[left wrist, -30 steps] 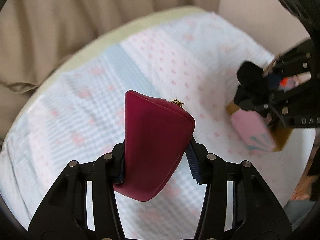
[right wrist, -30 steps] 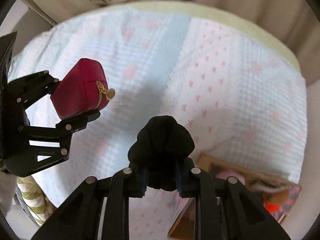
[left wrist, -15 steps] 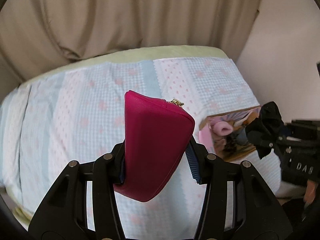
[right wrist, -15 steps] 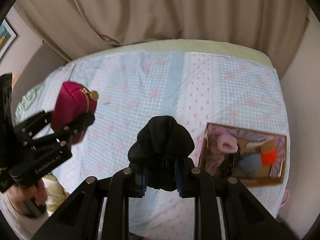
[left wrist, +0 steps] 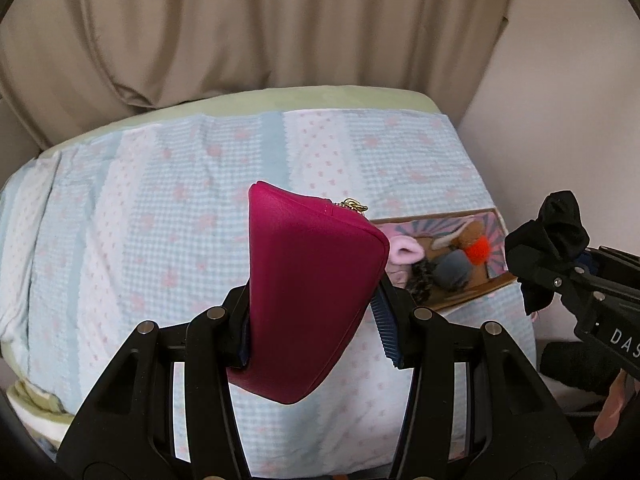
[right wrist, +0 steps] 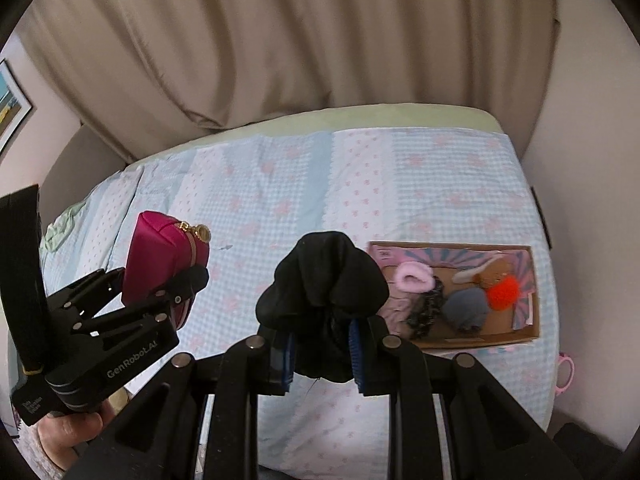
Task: Organize soft objects
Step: 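Carry the pouch and scrunchie into the cardboard box and release both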
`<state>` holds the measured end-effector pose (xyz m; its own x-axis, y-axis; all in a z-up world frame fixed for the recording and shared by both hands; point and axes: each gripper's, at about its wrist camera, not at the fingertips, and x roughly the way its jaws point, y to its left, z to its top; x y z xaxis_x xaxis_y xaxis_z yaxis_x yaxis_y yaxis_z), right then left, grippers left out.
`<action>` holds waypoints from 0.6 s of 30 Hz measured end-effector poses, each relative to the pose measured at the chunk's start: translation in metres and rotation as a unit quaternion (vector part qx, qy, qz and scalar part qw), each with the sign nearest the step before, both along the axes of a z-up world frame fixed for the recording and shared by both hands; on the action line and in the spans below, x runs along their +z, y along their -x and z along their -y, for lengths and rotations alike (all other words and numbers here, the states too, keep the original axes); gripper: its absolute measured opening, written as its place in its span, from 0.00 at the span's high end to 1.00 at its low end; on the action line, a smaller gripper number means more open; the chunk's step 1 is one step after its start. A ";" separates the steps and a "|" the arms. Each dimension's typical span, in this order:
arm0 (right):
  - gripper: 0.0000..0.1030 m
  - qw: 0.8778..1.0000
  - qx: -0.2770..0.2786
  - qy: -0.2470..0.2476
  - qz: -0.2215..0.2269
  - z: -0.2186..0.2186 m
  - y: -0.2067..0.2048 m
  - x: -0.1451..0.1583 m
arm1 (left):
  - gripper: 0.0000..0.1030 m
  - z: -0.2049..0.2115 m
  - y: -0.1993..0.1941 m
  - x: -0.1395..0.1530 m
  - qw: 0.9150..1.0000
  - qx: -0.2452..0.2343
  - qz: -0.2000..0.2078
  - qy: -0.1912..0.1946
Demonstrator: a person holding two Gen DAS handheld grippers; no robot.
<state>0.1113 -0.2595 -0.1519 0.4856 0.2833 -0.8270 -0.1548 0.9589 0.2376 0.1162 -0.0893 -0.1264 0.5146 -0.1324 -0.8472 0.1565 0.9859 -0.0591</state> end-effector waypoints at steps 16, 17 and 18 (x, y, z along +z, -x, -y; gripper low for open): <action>0.80 0.996 -0.073 0.014 -0.050 0.144 -0.033 -0.043 | 0.56 0.144 -0.042 -0.068 0.995 -0.052 -0.078 0.035; 0.80 0.995 -0.075 0.014 -0.056 0.151 -0.036 -0.049 | 0.56 0.151 -0.046 -0.076 0.994 -0.054 -0.089 0.039; 0.80 0.995 -0.079 0.014 -0.064 0.159 -0.041 -0.057 | 0.56 0.158 -0.052 -0.087 0.992 -0.056 -0.102 0.044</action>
<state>0.1519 -0.4184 -0.2087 0.4118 0.1875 -0.8918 0.0274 0.9756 0.2178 0.1684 -0.2477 -0.2130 0.3125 -0.2562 -0.9147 0.2405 0.9529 -0.1848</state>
